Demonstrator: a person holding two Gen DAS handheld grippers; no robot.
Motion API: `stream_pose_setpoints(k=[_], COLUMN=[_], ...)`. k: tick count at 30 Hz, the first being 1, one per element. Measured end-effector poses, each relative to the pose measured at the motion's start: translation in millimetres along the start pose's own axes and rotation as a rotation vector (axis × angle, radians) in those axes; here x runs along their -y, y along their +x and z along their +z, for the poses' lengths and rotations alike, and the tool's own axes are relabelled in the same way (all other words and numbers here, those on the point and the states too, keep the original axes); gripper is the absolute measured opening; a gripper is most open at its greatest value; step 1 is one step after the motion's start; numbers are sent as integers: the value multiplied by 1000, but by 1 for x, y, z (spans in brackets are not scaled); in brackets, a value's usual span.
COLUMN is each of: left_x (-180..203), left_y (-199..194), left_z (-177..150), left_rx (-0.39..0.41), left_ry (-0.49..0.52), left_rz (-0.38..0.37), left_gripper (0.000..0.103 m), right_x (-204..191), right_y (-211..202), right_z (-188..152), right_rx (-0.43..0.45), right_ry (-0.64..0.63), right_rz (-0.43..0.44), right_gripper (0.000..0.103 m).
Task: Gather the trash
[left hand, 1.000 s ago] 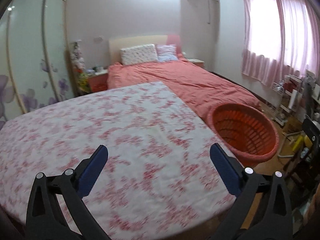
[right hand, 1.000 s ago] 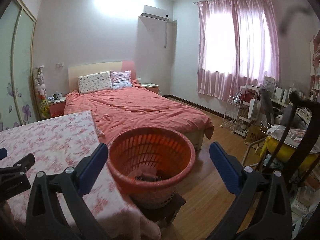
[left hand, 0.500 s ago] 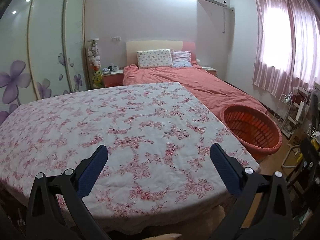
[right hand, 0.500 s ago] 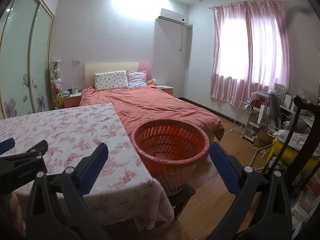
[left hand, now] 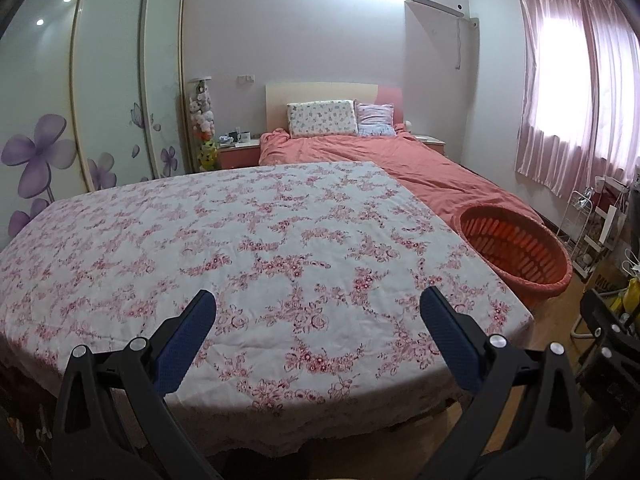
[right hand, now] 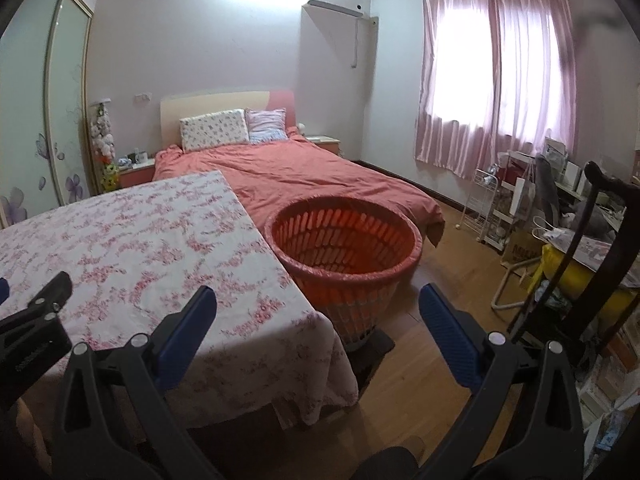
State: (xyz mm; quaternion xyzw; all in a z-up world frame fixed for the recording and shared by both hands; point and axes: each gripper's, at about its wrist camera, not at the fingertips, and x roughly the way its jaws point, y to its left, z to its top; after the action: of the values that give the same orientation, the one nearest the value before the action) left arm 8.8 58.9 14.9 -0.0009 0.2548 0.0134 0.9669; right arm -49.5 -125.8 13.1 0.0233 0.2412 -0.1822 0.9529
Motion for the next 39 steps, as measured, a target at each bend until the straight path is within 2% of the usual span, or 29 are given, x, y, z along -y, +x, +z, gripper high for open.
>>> stream_pose_setpoints(k=[10,39], left_x=[6,16], left_y=[2,7], left_z=[-5,-10], left_rx=[-27,-92], left_ry=[6,-7], left_rz=[-17,-66], left_gripper=[100,100], right_x=[4,11], right_y=[13,18], right_z=[-9,-11], right_rx=[-52,-83], right_ry=[7,21], right_rz=[-34,-71], right_gripper=[99,99])
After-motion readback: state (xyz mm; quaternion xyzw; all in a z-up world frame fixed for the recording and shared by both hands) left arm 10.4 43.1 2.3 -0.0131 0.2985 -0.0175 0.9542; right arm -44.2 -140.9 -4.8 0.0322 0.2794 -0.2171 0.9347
